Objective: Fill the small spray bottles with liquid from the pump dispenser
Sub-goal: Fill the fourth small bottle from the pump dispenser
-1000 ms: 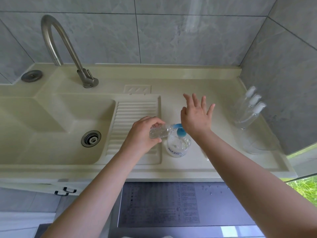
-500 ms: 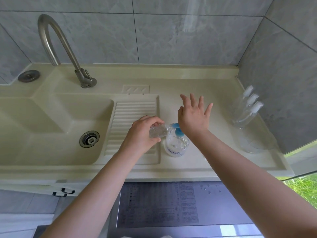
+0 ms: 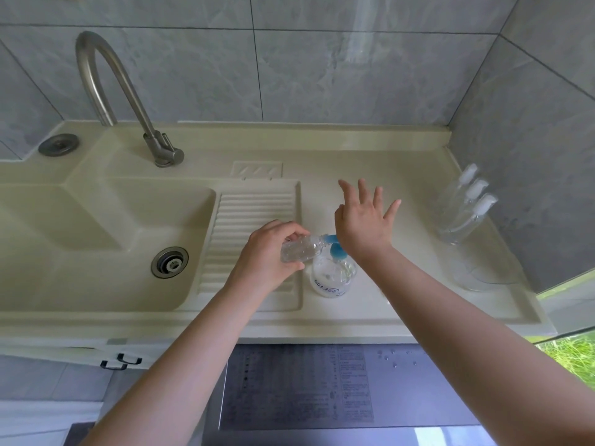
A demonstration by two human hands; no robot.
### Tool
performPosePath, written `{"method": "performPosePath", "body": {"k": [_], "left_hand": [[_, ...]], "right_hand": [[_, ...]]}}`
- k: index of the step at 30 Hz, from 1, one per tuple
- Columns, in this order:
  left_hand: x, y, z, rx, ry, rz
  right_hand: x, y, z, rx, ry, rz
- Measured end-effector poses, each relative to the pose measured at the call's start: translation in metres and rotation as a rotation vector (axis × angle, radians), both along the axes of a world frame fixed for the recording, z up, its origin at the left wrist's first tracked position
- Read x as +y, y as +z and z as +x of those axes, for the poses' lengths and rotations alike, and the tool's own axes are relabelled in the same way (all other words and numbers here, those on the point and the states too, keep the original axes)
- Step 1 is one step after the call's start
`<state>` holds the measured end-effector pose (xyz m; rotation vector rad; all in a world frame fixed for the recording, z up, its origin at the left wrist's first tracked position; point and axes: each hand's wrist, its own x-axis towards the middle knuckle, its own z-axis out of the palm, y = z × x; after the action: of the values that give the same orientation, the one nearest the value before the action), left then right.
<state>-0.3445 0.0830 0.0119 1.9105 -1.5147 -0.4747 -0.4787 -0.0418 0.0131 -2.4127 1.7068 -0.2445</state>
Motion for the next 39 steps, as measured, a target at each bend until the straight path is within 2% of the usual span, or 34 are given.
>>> {"method": "performPosePath", "body": {"k": [9, 26, 34, 39], "left_hand": [[0.001, 0.0, 0.001, 0.013, 0.004, -0.02], [0.001, -0.002, 0.003, 0.033, 0.001, -0.036], [-0.001, -0.004, 0.003, 0.016, -0.015, -0.028], [-0.001, -0.003, 0.005, 0.011, 0.0, -0.034]], "right_hand": [[-0.003, 0.006, -0.004, -0.054, -0.014, -0.012], [0.0, 0.005, -0.002, -0.013, 0.004, -0.079], [-0.003, 0.0, -0.006, 0.021, 0.02, -0.056], [-0.002, 0.007, -0.009, -0.029, 0.016, -0.023]]}}
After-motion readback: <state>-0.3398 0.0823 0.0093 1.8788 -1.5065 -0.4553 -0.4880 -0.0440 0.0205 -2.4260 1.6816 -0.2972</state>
